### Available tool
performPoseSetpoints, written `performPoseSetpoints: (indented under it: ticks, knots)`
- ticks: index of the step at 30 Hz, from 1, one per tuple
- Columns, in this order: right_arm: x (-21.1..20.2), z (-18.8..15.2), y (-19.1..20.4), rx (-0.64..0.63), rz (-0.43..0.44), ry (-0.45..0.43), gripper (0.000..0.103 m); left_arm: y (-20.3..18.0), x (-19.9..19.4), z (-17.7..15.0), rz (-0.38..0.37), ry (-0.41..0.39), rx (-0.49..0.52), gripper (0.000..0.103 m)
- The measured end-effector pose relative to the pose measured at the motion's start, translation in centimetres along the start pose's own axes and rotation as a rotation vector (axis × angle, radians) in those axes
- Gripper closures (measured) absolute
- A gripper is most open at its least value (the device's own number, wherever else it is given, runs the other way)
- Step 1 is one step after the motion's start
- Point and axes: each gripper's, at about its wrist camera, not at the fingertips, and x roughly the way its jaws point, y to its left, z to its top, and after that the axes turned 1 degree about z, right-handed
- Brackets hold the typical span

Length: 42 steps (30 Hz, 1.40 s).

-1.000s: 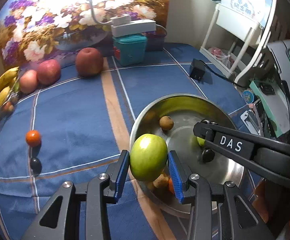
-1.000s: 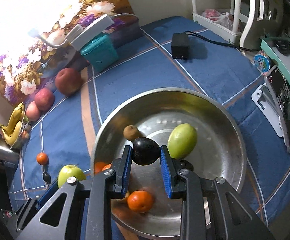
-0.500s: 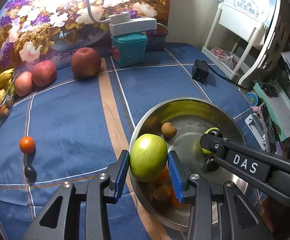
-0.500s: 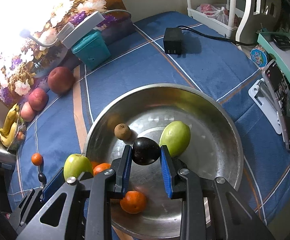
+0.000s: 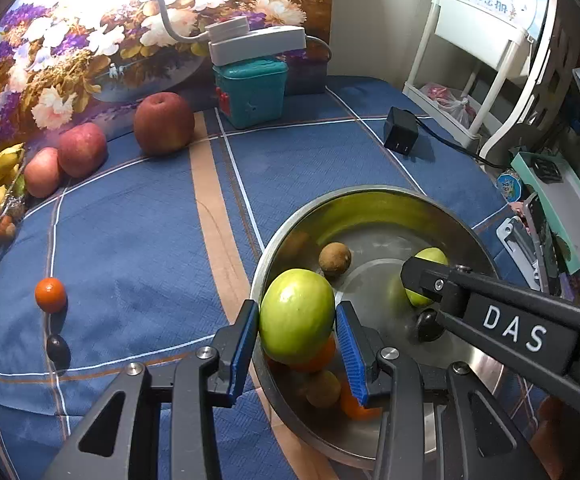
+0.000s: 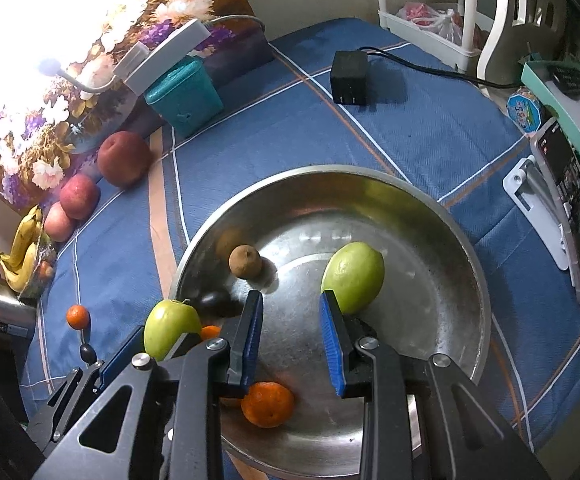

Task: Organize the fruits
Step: 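Carry the apple in the left tool over the bowl while the right tool carries the plum, then open the left tool dropping the apple in the bowl while the right tool releases the plum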

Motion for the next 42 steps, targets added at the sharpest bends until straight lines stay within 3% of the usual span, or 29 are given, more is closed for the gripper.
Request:
performPoseSetpoints:
  ticks: [3, 6, 10, 20, 31, 42]
  knots:
    - [-0.2, 0.0, 0.0, 0.0, 0.003, -0.002, 0.073, 0.0, -0.1, 0.0, -0.001, 0.002, 0.001, 0.057]
    - [-0.4, 0.0, 0.1, -0.001, 0.002, -0.005, 0.072, -0.1, -0.6, 0.1, -0.001, -0.016, 0.004, 0.043]
    - [-0.6, 0.1, -0.1, 0.006, 0.001, -0.01, 0.072, -0.1, -1.1, 0.2, 0.006, -0.026, 0.008, 0.042]
    - [-0.8, 0.1, -0.1, 0.006, -0.005, -0.01, 0.072, 2.0, -1.5, -0.1, 0.073, -0.001, -0.059, 0.025]
    - [-0.6, -0.1, 0.7, -0.018, -0.021, 0.007, 0.072, 8.9, -1.6, -1.2, 0.257, 0.09, -0.292, 0.012]
    - [-0.4, -1.1, 3.0, -0.104, -0.038, 0.021, 0.072, 14.8, -3.6, -2.6, 0.333, 0.092, -0.438, 0.007]
